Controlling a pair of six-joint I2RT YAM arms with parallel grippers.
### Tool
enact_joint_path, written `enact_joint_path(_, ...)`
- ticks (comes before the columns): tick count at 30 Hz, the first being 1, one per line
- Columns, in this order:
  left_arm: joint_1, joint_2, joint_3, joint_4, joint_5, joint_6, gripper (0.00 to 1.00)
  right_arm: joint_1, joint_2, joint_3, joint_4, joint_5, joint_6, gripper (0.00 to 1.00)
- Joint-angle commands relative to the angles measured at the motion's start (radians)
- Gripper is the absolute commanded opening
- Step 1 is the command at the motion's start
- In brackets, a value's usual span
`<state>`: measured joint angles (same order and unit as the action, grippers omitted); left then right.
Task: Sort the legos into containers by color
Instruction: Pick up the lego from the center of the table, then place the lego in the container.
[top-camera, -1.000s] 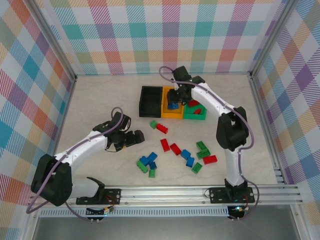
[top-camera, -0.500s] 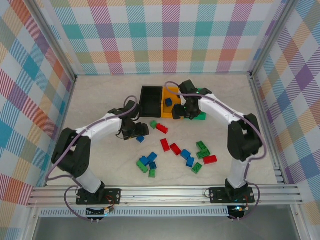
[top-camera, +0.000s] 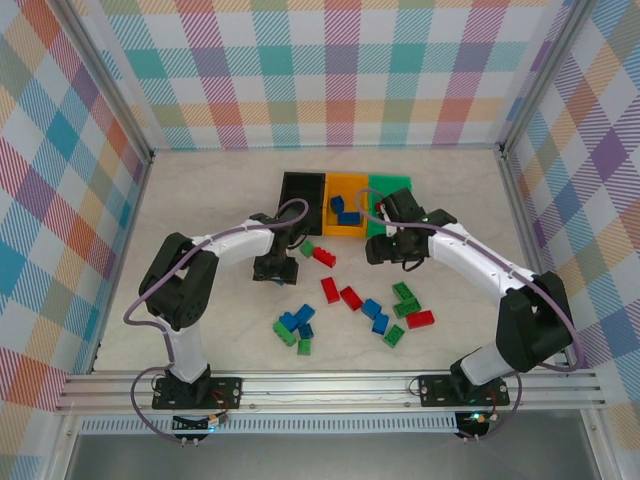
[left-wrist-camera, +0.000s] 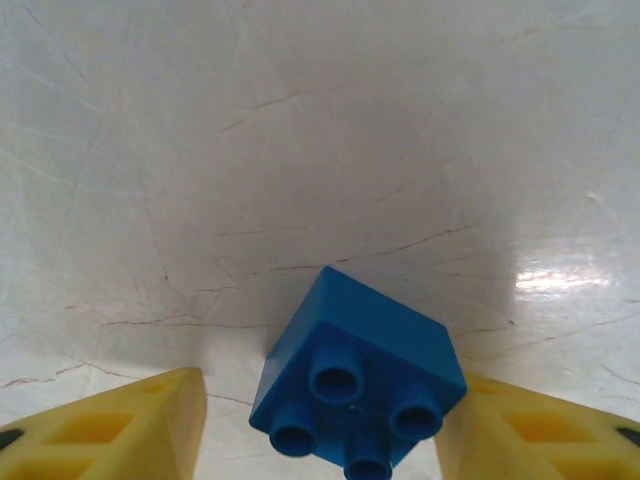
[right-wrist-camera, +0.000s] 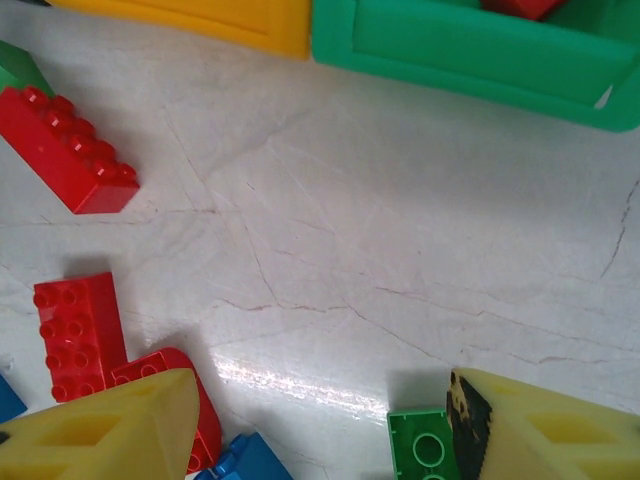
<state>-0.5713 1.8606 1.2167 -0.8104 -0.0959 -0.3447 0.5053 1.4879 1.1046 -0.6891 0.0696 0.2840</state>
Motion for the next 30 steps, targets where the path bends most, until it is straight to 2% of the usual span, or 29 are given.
enact_joint_path(1,-0.002,0.011,0.023,-0.016,-0.002,0.018,0.49,0.001,-0.04,-0.028,0.039,0.008,0.037,0.67)
enact_joint_path(2,-0.002,0.011,0.024,-0.014,0.005,0.019,0.44,0.0,-0.049,-0.037,0.042,0.008,0.041,0.67)
enact_joint_path(7,-0.015,-0.029,0.047,-0.016,-0.003,0.021,0.37,-0.002,-0.07,-0.067,0.044,0.019,0.046,0.67)
enact_joint_path(16,-0.021,-0.116,0.241,-0.039,0.044,0.024,0.37,-0.001,-0.118,-0.149,0.038,0.022,0.056,0.66)
enact_joint_path(19,-0.021,-0.051,0.378,-0.043,0.086,0.029,0.37,-0.001,-0.143,-0.182,0.044,0.004,0.073,0.66)
enact_joint_path(30,-0.022,0.372,1.056,-0.217,0.175,0.009,0.42,0.003,-0.267,-0.307,0.085,-0.101,0.165,0.65)
